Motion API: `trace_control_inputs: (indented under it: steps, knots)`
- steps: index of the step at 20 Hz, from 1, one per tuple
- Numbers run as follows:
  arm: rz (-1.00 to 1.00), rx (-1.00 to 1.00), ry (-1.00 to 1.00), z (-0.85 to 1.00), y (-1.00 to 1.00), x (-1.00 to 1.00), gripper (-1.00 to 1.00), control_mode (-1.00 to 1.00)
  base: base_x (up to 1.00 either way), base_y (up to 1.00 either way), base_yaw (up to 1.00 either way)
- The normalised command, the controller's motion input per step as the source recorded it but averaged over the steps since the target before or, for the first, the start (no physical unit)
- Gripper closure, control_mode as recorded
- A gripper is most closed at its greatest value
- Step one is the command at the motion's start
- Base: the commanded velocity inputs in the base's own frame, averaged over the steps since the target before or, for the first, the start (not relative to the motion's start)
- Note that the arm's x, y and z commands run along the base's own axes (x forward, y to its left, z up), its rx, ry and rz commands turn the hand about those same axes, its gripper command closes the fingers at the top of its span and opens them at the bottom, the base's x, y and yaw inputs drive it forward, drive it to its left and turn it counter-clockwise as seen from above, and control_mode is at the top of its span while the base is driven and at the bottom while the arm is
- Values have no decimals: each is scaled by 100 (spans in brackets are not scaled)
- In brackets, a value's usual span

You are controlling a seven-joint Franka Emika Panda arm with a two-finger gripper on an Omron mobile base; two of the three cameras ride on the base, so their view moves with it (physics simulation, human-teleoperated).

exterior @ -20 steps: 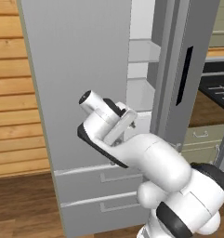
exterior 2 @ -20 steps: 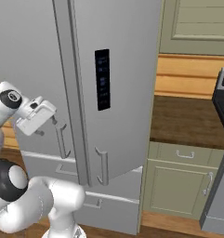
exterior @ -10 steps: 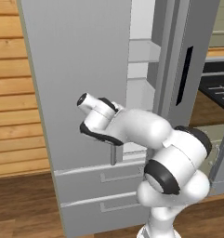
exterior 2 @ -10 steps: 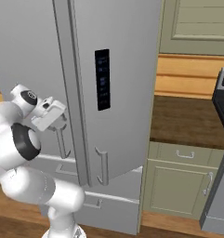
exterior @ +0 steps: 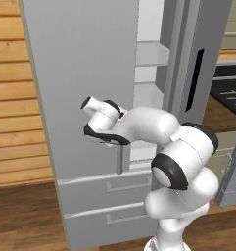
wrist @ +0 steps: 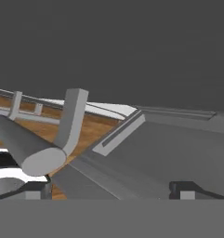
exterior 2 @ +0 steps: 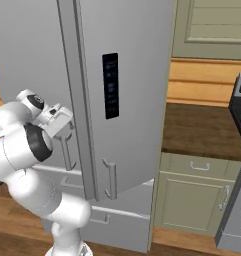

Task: Take the strawberry from the fridge and place it on top of the pancake, located on the dining counter.

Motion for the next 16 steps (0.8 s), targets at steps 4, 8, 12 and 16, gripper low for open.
trace_control_inputs:
  steps: [4,8,12,16]
  knots:
    - [0,1,-7,0,-89,-8,-100,-100,0,0,0]
    - [0,0,-6,0,-84,-7,-100,-100,0,0,0]
    - [-1,0,-2,0,-73,-7,-100,-100,0,0,0]
    - [-6,0,-5,3,-65,-53,-100,-100,0,0,0]
